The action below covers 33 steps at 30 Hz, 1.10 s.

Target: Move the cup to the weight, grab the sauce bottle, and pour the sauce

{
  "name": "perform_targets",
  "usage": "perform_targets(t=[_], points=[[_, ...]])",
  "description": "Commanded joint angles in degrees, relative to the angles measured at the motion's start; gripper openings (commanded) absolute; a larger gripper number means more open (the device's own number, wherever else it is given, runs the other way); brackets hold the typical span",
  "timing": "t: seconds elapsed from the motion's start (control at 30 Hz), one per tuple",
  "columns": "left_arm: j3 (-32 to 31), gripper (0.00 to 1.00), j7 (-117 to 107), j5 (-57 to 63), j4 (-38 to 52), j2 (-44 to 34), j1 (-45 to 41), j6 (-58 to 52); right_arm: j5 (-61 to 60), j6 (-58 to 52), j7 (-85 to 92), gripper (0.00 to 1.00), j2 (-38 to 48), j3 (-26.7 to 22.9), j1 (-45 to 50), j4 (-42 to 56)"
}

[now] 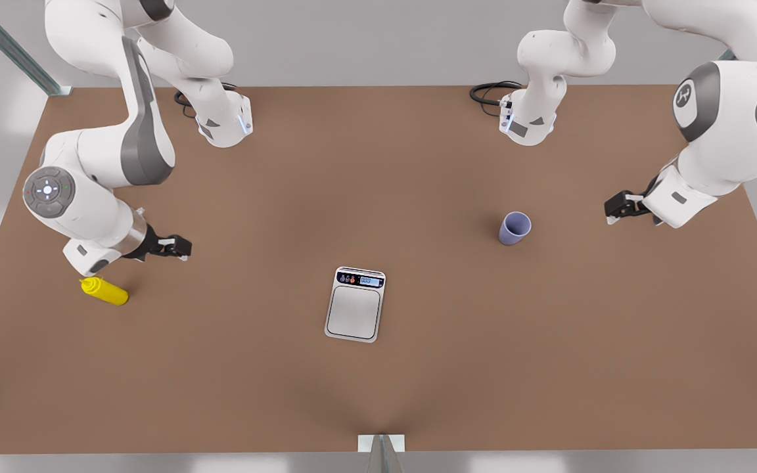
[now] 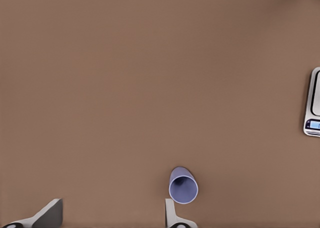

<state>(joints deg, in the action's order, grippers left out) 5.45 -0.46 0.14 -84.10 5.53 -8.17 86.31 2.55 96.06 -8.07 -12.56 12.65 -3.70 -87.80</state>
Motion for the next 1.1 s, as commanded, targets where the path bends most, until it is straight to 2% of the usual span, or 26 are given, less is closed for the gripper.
perform_targets(t=[0.0,0.03,0.07,0.13,0.17,0.2,0.27,0.33,0.4,0.57,0.7,0.87,0.9,1.03,1.07], points=[[0.0,1.0,0.0,0.0,-0.3,0.0,-0.1,0.0,0.0,0.0,0.0,1.0,0.0,0.0,-0.1,0.0],[-0.1,1.0,-0.1,0.0,-1.0,1.0,-0.2,-0.1,0.0,0.0,-0.3,1.0,-0.1,0.0,-0.1,0.0],[-0.2,1.0,0.0,0.1,-5.7,2.1,-1.4,0.0,0.3,-0.3,-0.6,1.0,-0.3,0.0,0.4,0.0],[-0.3,1.0,-0.1,-0.1,-23.6,-1.3,-3.3,17.1,0.4,-3.2,1.1,1.0,-0.4,0.0,0.6,0.1],[0.1,1.0,-0.1,-0.1,-28.1,-3.2,-3.5,21.7,0.1,-3.5,1.7,1.0,-0.6,0.1,0.7,0.2],[0.1,1.0,-0.1,-0.1,-28.9,-3.2,-3.7,22.8,0.1,-3.5,1.8,1.0,-0.8,0.1,1.0,0.2],[0.1,1.0,-0.1,-2.1,-41.0,-6.7,-3.6,33.9,-2.5,-6.1,10.3,1.0,-1.0,0.3,0.6,1.5],[0.2,1.0,-0.1,-2.1,-45.0,-6.3,-3.5,39.4,-2.5,-9.7,17.0,1.0,-1.0,0.2,0.2,4.1],[0.1,1.0,-0.1,-2.2,-46.9,-5.2,-3.6,40.5,-2.8,-9.8,29.7,1.0,-0.7,0.2,-3.1,5.5],[-0.3,1.0,0.4,-2.1,-49.8,-2.3,-4.0,41.0,-17.4,-8.0,75.8,1.0,-1.2,0.0,-18.4,6.1],[-0.3,1.0,0.5,-2.1,-50.7,-0.5,-4.3,42.3,-32.1,-6.3,97.6,1.0,-9.8,-0.1,-30.6,6.1],[-0.3,1.0,1.4,-2.1,-51.0,0.4,-4.1,42.2,-38.1,-7.0,98.8,1.0,-16.3,0.0,-37.1,10.5],[-0.3,1.0,1.4,-2.1,-51.2,0.8,-4.1,42.3,-42.3,-9.6,103.2,1.0,-17.1,-0.1,-39.4,10.5],[-0.3,1.0,1.5,-2.1,-55.7,-0.2,-4.3,46.2,-45.3,-14.6,107.4,1.0,-20.4,-0.1,-43.7,9.9],[-0.3,1.0,1.5,-2.1,-56.1,-0.1,-4.3,46.3,-48.4,-15.5,109.3,1.0,-23.6,-0.1,-43.9,9.9]])
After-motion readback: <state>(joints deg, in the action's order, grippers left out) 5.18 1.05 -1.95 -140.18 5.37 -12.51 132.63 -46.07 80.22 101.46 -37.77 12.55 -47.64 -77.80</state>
